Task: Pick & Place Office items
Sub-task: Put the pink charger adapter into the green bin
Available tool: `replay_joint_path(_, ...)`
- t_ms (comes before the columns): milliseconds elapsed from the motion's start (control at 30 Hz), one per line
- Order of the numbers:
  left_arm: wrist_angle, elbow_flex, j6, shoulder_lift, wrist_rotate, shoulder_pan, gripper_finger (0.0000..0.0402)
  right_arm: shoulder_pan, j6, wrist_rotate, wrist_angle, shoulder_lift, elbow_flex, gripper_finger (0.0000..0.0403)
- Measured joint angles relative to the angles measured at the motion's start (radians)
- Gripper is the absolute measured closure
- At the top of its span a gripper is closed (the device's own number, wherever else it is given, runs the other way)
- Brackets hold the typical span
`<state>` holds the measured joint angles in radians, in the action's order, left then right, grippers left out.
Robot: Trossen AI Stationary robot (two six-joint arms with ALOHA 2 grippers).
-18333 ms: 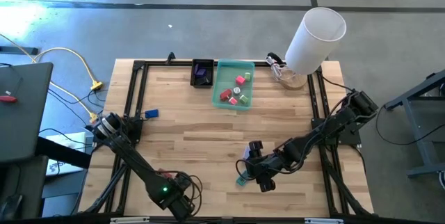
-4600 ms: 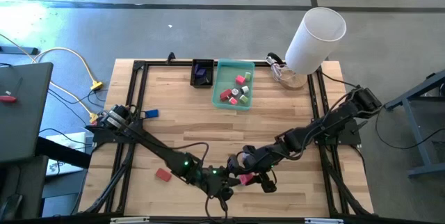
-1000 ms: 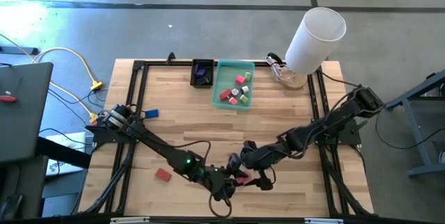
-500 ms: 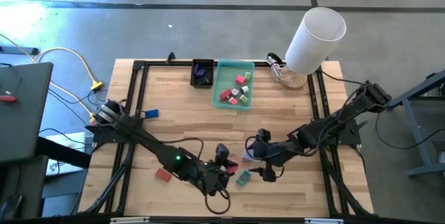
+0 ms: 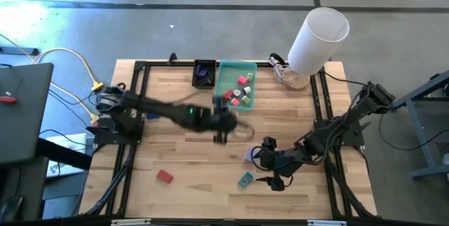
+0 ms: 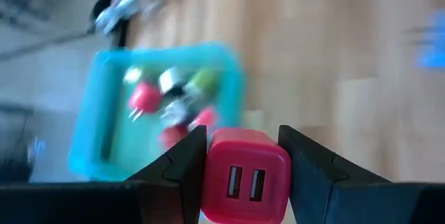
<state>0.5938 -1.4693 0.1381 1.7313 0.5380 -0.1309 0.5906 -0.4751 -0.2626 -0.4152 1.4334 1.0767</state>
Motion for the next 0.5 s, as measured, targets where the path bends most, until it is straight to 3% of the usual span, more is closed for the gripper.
replay_joint_path(67, -0.014, 0.000, 0.003, 0.000, -0.026, 0.081, 0.0258, 0.001, 0.000, 0.000, 0.000, 0.000, 0.000, 0.0028)
replay_joint_path(233, -0.095, 0.014, -0.065, 0.010, -0.296, 0.256, 0.0258, -0.003, 0.035, -0.054, 0.013, 0.000, 0.000, 0.0027)
replay_joint_path(367, -0.197, 0.072, -0.113, 0.016, -0.244, 0.343, 0.0258, -0.030, 0.035, -0.102, 0.023, 0.015, 0.000, 0.0027)
replay_joint_path(500, -0.360, 0.113, -0.229, 0.014, -0.274, 0.424, 0.0258, -0.056, 0.026, -0.058, 0.044, 0.015, 0.000, 0.0027)
